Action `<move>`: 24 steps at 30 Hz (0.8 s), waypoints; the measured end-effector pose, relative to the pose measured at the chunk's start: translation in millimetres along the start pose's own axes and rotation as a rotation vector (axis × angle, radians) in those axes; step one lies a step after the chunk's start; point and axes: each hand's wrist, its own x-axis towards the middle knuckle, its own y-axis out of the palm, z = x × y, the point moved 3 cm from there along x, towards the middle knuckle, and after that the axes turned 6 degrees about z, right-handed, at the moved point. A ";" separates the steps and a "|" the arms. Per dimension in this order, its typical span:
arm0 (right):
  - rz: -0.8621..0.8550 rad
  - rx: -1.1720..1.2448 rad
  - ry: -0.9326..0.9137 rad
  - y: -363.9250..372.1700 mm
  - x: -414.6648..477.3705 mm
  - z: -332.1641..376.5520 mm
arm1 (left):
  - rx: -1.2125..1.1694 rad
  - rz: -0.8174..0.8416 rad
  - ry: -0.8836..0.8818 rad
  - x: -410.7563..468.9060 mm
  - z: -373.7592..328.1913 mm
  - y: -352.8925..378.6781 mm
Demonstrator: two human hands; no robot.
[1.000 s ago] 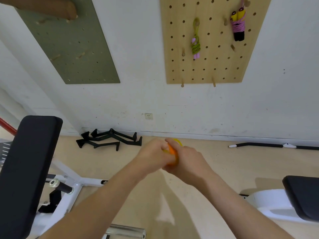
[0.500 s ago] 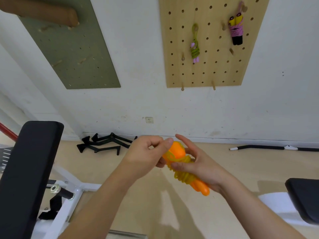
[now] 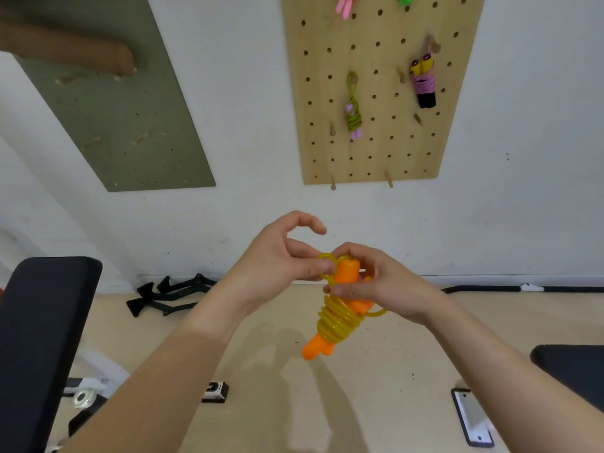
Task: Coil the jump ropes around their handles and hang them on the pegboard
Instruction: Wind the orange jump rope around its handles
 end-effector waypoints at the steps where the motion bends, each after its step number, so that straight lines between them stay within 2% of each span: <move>1: -0.009 0.070 -0.005 -4.8 0.6 -3.1 | -0.074 0.002 0.014 6.5 3.2 0.1; 4: 0.013 0.213 0.026 -22.6 4.3 -4.5 | -0.241 -0.013 0.037 31.2 15.1 5.9; 8: 0.005 0.071 0.032 -51.3 18.7 -4.8 | -0.382 -0.077 0.025 73.9 17.7 16.3; 14: -0.053 0.048 0.063 -126.1 47.2 -3.7 | -0.457 -0.280 0.014 158.7 7.1 21.4; 16: -0.043 0.056 0.079 -159.4 52.1 -7.0 | -0.432 -0.255 0.053 186.7 0.4 28.5; 20: -0.078 -0.066 0.064 -228.9 65.2 -16.7 | -0.208 -0.093 0.140 246.1 -21.3 50.1; 24: -0.194 0.122 -0.054 -290.1 91.3 -24.6 | -0.091 -0.155 0.219 306.2 -44.2 62.9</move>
